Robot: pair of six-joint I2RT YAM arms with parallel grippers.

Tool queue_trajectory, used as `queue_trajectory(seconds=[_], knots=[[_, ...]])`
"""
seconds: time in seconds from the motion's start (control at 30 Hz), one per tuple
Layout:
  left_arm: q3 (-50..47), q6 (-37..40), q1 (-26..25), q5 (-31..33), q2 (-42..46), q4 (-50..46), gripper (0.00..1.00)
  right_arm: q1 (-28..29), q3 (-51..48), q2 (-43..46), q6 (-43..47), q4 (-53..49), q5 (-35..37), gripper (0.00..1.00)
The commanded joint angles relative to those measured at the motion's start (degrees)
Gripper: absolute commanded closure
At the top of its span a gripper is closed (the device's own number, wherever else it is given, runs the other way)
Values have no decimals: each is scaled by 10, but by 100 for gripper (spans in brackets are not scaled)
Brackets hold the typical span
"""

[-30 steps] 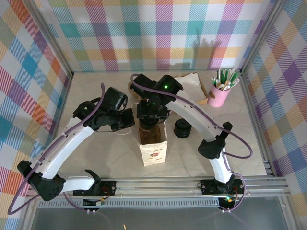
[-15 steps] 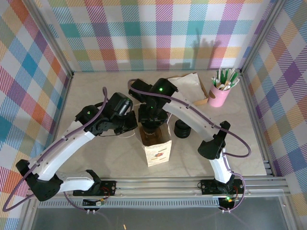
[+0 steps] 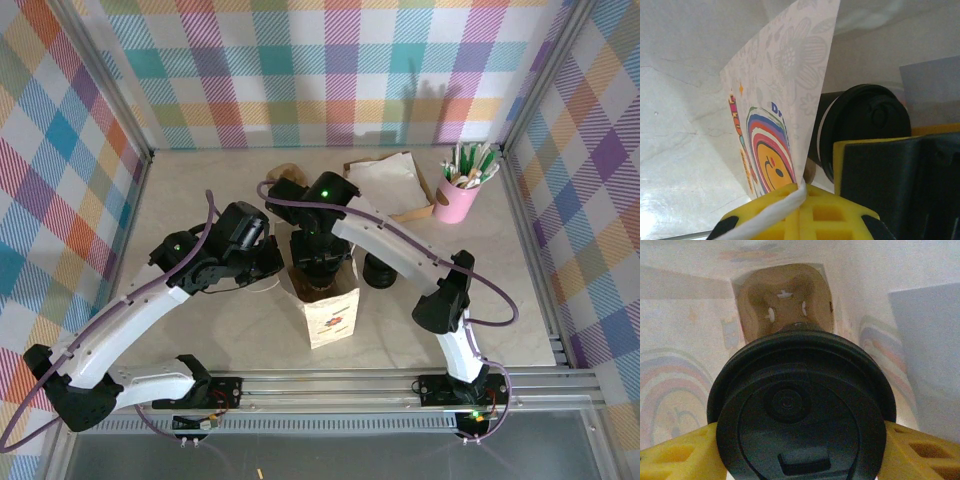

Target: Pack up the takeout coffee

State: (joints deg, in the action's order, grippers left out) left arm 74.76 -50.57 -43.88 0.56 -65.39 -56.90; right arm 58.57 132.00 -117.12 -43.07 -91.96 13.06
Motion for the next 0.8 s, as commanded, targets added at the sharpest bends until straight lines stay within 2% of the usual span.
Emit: queue_trajectory(seconds=[0.0,0.17,0.33,0.57,0.77], knots=[[-2,-4,-17,16,9,5,100,8,-5,-6,22,2,13,95],[-13,-21,-55,52,22,-5,100,12,-40,19,25,45,11,97],[-36,-59,-99,90,43,-6,100,22,-123,73,20,98,-2,98],[-83,-125,-124,114,77,-10,100,41,-213,136,15,123,6,99],[-56,-130,-153,145,57,-32,100,42,-243,157,45,164,22,98]])
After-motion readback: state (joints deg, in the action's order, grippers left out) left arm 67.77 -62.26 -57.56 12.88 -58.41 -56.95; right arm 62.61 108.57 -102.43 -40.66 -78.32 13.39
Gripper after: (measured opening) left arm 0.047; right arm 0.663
